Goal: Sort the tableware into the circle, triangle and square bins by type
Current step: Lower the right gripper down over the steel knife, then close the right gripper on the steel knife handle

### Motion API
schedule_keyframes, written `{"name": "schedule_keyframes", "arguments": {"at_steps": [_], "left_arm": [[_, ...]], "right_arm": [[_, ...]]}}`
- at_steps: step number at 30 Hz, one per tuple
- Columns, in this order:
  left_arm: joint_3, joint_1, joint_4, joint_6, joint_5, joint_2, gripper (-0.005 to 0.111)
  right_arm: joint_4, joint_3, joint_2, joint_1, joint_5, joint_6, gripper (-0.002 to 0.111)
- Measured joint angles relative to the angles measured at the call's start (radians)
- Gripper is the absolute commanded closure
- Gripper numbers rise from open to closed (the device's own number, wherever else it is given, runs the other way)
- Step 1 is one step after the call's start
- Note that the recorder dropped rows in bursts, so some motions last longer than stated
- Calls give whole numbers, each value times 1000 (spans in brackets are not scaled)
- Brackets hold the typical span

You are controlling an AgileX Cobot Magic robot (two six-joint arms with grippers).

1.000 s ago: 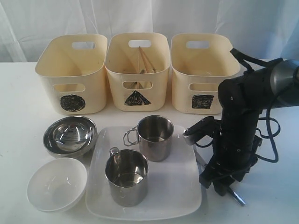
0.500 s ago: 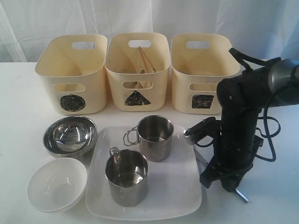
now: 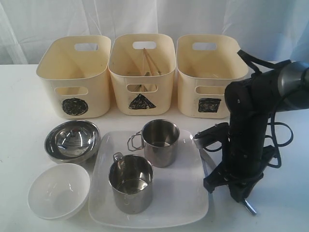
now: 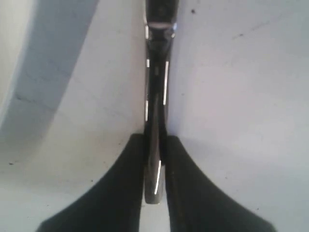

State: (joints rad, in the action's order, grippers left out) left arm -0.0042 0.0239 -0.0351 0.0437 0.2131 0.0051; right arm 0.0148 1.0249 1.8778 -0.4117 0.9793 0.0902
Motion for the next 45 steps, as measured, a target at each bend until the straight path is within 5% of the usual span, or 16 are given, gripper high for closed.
{"name": "schedule_keyframes", "arguments": {"at_steps": [29,35,45], "left_arm": [[0,0,0,0,0,0,107],[0,0,0,0,0,0,107],[0,0,0,0,0,0,107]], "right_arm": [[-2,-16,-286,0,-60,-10,107],[-7,-79,-159,0,-80,94,62],[-15,-87,-103,0,-164,103,69]]}}
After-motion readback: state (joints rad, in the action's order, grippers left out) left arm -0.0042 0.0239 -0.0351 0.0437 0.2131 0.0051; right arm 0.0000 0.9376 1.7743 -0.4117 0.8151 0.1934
